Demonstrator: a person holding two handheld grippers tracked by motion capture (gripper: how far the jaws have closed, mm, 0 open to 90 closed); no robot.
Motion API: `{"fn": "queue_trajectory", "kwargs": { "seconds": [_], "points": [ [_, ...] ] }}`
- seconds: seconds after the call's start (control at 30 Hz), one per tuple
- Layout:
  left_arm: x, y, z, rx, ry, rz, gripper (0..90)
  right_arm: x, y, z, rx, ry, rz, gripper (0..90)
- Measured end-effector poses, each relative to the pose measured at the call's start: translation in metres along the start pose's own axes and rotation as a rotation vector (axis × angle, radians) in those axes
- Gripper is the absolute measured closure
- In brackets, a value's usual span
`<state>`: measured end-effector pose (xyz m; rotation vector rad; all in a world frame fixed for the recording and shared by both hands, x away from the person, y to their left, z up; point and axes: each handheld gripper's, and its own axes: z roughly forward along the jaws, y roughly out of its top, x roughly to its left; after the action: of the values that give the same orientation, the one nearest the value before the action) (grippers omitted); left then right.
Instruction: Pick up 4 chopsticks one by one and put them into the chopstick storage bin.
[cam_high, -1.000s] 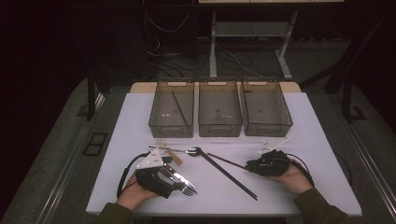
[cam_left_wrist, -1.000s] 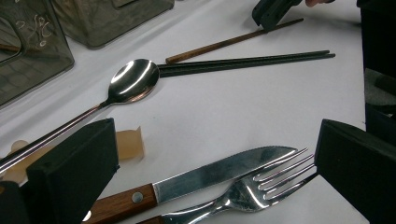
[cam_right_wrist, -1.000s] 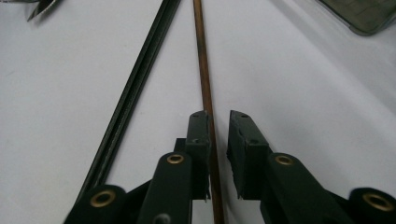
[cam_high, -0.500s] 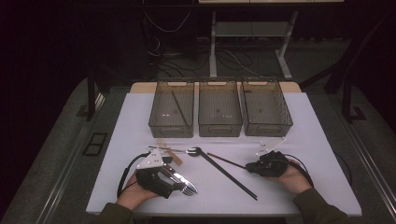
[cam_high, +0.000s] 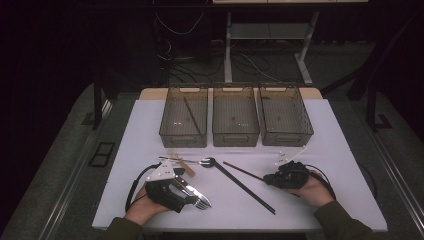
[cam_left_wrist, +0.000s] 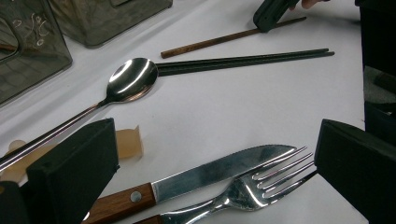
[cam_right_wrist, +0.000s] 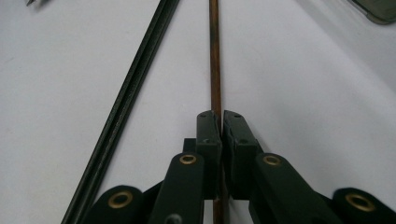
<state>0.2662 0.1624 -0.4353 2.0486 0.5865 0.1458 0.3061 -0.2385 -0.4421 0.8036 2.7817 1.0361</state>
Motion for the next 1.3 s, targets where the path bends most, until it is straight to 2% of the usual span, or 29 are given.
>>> {"fn": "queue_trajectory", "kwargs": {
  "seconds": [0.7, 1.3],
  "points": [
    [0.0, 0.0, 0.0, 0.004, -0.001, 0.0, 0.0, -0.003, 0.004, -0.016, -0.061, -0.001, 0.016, 85.8],
    [0.0, -0.001, 0.002, 0.014, -0.006, 0.002, 0.0, -0.006, 0.01, -0.033, -0.147, 0.009, 0.033, 85.8]
  ]
}}
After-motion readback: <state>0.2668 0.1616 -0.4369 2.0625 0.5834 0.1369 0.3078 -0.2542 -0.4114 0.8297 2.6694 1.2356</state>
